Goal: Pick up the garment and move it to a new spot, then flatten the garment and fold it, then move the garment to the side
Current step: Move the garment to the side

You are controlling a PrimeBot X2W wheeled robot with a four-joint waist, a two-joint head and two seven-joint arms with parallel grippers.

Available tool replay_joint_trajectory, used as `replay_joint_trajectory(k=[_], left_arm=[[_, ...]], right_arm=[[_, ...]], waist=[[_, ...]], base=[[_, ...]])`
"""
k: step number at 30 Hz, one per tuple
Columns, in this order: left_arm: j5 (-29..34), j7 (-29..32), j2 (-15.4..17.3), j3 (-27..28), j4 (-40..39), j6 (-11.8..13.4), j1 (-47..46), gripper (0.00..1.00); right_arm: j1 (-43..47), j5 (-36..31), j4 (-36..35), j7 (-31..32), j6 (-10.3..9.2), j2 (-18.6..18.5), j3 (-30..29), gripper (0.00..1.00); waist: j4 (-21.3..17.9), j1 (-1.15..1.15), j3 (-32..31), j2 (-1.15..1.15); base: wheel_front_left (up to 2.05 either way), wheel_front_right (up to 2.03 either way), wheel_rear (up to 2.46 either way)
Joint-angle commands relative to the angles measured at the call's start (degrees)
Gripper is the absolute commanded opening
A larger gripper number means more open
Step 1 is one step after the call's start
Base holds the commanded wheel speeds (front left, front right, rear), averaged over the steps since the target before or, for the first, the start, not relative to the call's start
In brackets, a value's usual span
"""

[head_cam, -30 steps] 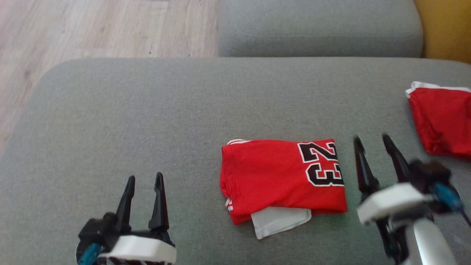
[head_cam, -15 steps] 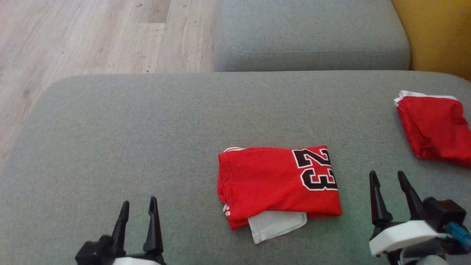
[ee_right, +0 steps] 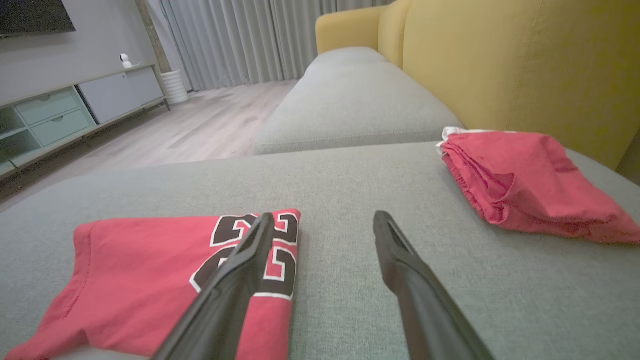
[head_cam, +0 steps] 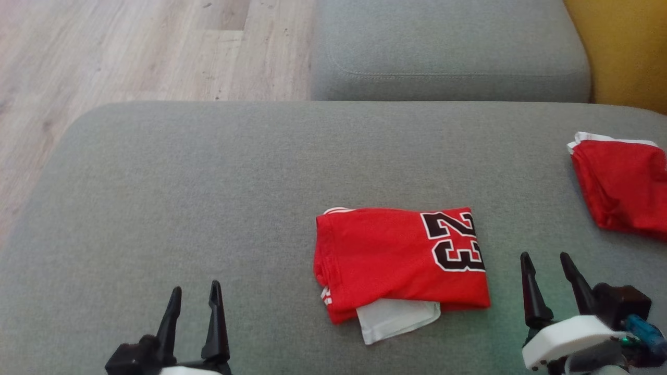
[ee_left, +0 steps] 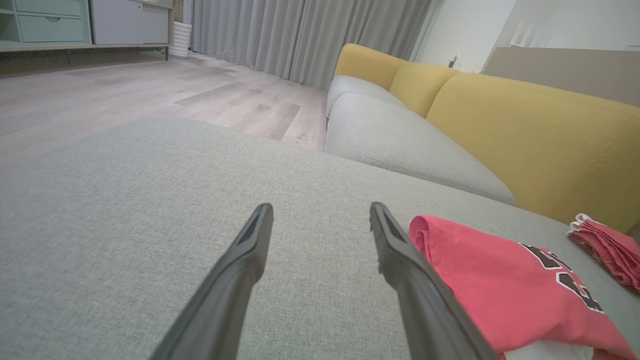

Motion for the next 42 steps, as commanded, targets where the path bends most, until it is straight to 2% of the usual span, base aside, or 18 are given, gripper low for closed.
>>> replay_joint_trajectory(k=[1,8,17,24,25,26,27,28,29,34,42], left_arm=[[0.6,-0.22,0.87,1.73,-1.78,0.19,-2.13,1.0],[0.95,0.1,0.81,0.81,-1.4,-0.28,-3.02,1.0],[1.04,0.1,0.27,0.42,-0.43,-0.45,-3.94,1.0],[1.33,-0.25,-0.07,0.85,0.11,-0.86,-4.74,1.0],[1.41,-0.29,-0.14,0.91,0.13,-0.79,-4.77,1.0],[1.47,-0.32,-0.2,0.93,0.19,-0.8,-4.82,1.0],[1.53,-0.35,-0.25,0.91,0.29,-0.86,-4.89,1.0],[1.57,-0.37,-0.32,0.93,0.35,-0.88,-4.94,1.0],[1.63,-0.39,-0.36,0.86,0.38,-0.95,-5.01,1.0],[1.86,-0.48,-0.26,1.11,0.25,-0.91,-5.08,1.0],[2.41,-0.49,0.07,1.54,-0.94,-0.7,-5.83,1.0]], right_arm=[[-2.75,-0.22,-1.48,0.13,0.37,-0.35,0.98,1.0],[-8.72,-2.25,3.09,5.3,0.37,-0.35,-0.76,1.0],[-16.26,-3.5,17.76,12.06,0.37,-0.35,-3.32,1.0],[-19.37,-1.03,24.53,12.85,0.37,-0.35,0.01,1.0],[-19.78,-0.5,25.12,12.84,0.37,-0.35,0.77,0.79],[-20.18,-0.16,25.65,12.76,0.37,-0.35,1.41,0.49],[-20.59,0.04,26.15,12.64,0.37,-0.35,1.97,0.33],[-21.04,0.25,26.61,12.51,0.37,-0.35,2.62,0.25],[-21.49,0.36,27.0,12.27,0.37,-0.35,3.0,0.0],[-24.38,-0.03,27.12,9.54,0.37,-0.35,3.13,0.0],[-27.17,-4.87,22.19,8.37,0.37,-0.43,0.49,0.0]], waist=[[0.25,0.0,0.11,0.0],[3.01,0.0,1.3,0.0],[8.79,0.0,5.35,0.0],[9.87,0.0,7.47,0.0],[9.71,0.0,7.6,0.0],[9.48,0.0,7.7,0.0],[9.17,0.0,7.78,0.0],[8.68,0.0,7.83,0.0],[8.2,0.0,7.88,0.0],[3.48,0.0,8.23,0.0],[-9.17,0.0,10.45,0.0]], base=[[0.0,0.0,0.0],[0.0,0.0,0.0],[0.0,0.0,0.0],[0.0,0.0,0.0],[0.0,0.0,0.0],[0.0,0.0,0.0],[0.0,0.0,0.0],[0.0,0.0,0.0],[0.0,0.0,0.0],[0.0,0.0,0.0],[0.0,0.0,0.0]])
